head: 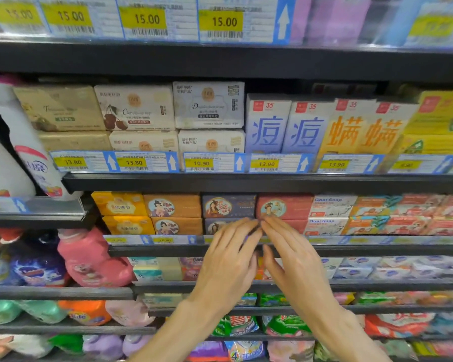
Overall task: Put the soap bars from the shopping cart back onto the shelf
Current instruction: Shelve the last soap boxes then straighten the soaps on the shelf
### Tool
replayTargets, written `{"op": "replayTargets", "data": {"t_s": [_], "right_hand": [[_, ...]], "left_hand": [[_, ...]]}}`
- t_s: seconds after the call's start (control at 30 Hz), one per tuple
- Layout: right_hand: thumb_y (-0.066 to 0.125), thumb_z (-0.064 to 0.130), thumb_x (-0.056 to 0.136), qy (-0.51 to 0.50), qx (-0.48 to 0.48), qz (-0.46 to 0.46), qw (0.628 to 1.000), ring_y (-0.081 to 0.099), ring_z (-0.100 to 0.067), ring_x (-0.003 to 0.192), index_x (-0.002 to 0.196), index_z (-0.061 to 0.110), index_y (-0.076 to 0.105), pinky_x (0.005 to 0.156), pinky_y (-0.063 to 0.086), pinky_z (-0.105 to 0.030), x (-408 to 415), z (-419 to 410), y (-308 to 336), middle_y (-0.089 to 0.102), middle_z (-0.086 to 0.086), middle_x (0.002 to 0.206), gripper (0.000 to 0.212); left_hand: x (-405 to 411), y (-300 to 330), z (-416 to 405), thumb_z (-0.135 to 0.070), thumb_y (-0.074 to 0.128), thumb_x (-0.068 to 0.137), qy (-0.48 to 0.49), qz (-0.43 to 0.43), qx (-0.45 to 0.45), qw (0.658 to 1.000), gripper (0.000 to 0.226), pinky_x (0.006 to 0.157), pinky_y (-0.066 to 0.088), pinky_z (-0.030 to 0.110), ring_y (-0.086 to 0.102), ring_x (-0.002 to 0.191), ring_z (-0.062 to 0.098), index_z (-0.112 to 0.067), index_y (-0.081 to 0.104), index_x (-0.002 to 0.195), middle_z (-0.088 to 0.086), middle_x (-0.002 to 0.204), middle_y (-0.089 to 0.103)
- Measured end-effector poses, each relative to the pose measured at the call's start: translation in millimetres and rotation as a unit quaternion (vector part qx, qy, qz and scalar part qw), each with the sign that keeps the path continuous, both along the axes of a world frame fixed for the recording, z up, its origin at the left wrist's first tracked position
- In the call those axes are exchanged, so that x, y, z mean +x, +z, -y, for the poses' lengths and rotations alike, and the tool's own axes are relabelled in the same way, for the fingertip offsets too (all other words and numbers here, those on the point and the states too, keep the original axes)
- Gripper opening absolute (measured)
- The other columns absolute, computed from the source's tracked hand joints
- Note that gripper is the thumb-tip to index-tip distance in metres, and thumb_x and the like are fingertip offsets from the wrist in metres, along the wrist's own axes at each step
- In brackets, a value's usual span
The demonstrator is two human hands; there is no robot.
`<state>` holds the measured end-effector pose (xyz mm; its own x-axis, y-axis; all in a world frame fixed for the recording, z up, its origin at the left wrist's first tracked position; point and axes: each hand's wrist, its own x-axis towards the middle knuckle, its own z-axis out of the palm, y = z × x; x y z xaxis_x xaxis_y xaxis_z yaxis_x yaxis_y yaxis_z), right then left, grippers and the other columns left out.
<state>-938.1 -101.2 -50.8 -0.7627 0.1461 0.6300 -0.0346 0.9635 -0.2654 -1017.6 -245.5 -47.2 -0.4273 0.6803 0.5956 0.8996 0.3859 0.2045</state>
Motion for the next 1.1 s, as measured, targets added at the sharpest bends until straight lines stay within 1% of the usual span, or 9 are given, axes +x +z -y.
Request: {"op": "replayTargets", "data": {"t_s": [0.1, 0.23, 0.3, 0.47, 0.57, 0.7, 0.8, 0.9, 1.1], "right_hand": [[0.050, 0.017, 0.092, -0.052, 0.009, -0.004, 0.999, 0.052, -0.016, 0.129, 0.130, 0.009, 0.060, 0.107, 0.042, -0.034, 15.9, -21.3, -0.2, 0.056, -0.002, 0.139, 0.040], [0.053, 0.016, 0.091, -0.101, 0.025, 0.031, 0.994, 0.053, -0.021, 0.128, 0.131, 0.006, 0.057, 0.105, 0.044, -0.036, 20.0, -41.3, -8.4, 0.056, -0.007, 0.139, 0.042], [0.058, 0.013, 0.091, -0.101, 0.034, 0.052, 0.993, 0.050, -0.023, 0.132, 0.135, 0.004, 0.053, 0.108, 0.042, -0.039, 17.7, -47.2, -11.3, 0.052, -0.009, 0.143, 0.046], [0.064, 0.007, 0.087, -0.084, 0.017, 0.051, 0.995, 0.046, -0.022, 0.135, 0.137, 0.003, 0.051, 0.114, 0.032, -0.032, 15.3, -47.2, -11.3, 0.050, -0.009, 0.145, 0.052], [0.060, 0.009, 0.089, -0.075, 0.011, 0.046, 0.996, 0.046, -0.022, 0.135, 0.137, 0.004, 0.052, 0.112, 0.037, -0.036, 16.6, -45.0, -10.2, 0.050, -0.008, 0.144, 0.049], [0.057, 0.010, 0.090, -0.047, 0.003, 0.012, 0.999, 0.052, -0.019, 0.127, 0.130, 0.008, 0.058, 0.104, 0.045, -0.039, 20.4, -33.8, 1.9, 0.058, -0.003, 0.135, 0.040], [0.059, 0.008, 0.092, -0.007, 0.018, -0.011, 1.000, 0.048, -0.018, 0.131, 0.130, 0.009, 0.058, 0.108, 0.040, -0.037, 9.6, -20.8, 14.7, 0.056, -0.001, 0.137, 0.039], [0.059, 0.017, 0.092, -0.009, 0.053, -0.032, 0.998, 0.050, -0.025, 0.128, 0.128, 0.008, 0.060, 0.110, 0.038, -0.038, -14.9, -11.6, 24.2, 0.058, -0.007, 0.133, 0.037], [0.067, 0.034, 0.088, -0.105, 0.119, 0.040, 0.987, 0.057, -0.037, 0.100, 0.122, 0.012, 0.061, 0.092, 0.045, -0.048, -47.1, -11.7, 36.1, 0.062, -0.014, 0.108, 0.041]], "left_hand": [[5.8, 2.6, -25.6, -0.015, 0.050, 0.095, -0.034, -0.009, -0.012, 0.999, 0.045, 0.115, 0.030, 0.035, 0.039, 0.137, 0.019, -0.013, 0.050, 0.139, 0.001, 0.145, 0.047], [1.7, -5.2, -43.6, -0.020, 0.054, 0.095, -0.032, -0.011, -0.020, 0.999, 0.042, 0.115, 0.031, 0.037, 0.038, 0.138, 0.021, -0.010, 0.054, 0.135, 0.004, 0.143, 0.050], [0.2, -7.3, -46.3, -0.021, 0.055, 0.094, -0.024, -0.015, -0.024, 0.999, 0.043, 0.117, 0.028, 0.036, 0.037, 0.139, 0.021, -0.009, 0.054, 0.135, 0.005, 0.144, 0.050], [-2.2, -6.4, -46.6, -0.021, 0.054, 0.094, -0.013, -0.013, -0.035, 0.999, 0.043, 0.117, 0.029, 0.037, 0.035, 0.142, 0.019, -0.009, 0.054, 0.136, 0.004, 0.147, 0.047], [-2.1, -4.5, -44.2, -0.021, 0.052, 0.095, -0.017, -0.003, -0.033, 0.999, 0.043, 0.118, 0.027, 0.037, 0.034, 0.142, 0.017, -0.010, 0.053, 0.136, 0.002, 0.147, 0.048], [0.4, 6.7, -26.6, -0.014, 0.053, 0.097, -0.040, 0.017, 0.035, 0.998, 0.034, 0.113, 0.034, 0.038, 0.041, 0.137, 0.016, -0.013, 0.060, 0.129, -0.002, 0.137, 0.055], [-11.2, 14.6, -0.3, -0.009, 0.057, 0.095, 0.002, 0.006, 0.087, 0.996, 0.032, 0.113, 0.034, 0.040, 0.042, 0.136, 0.017, -0.011, 0.063, 0.126, -0.001, 0.133, 0.058], [-32.3, 21.1, 23.8, -0.005, 0.060, 0.092, 0.061, -0.033, 0.101, 0.993, 0.032, 0.112, 0.035, 0.041, 0.047, 0.129, 0.025, -0.007, 0.064, 0.124, 0.005, 0.128, 0.059], [-75.0, 30.0, 51.7, -0.014, 0.066, 0.089, 0.189, -0.061, 0.041, 0.979, 0.029, 0.091, 0.042, 0.045, 0.052, 0.103, 0.036, -0.009, 0.063, 0.118, 0.014, 0.114, 0.059]]}}
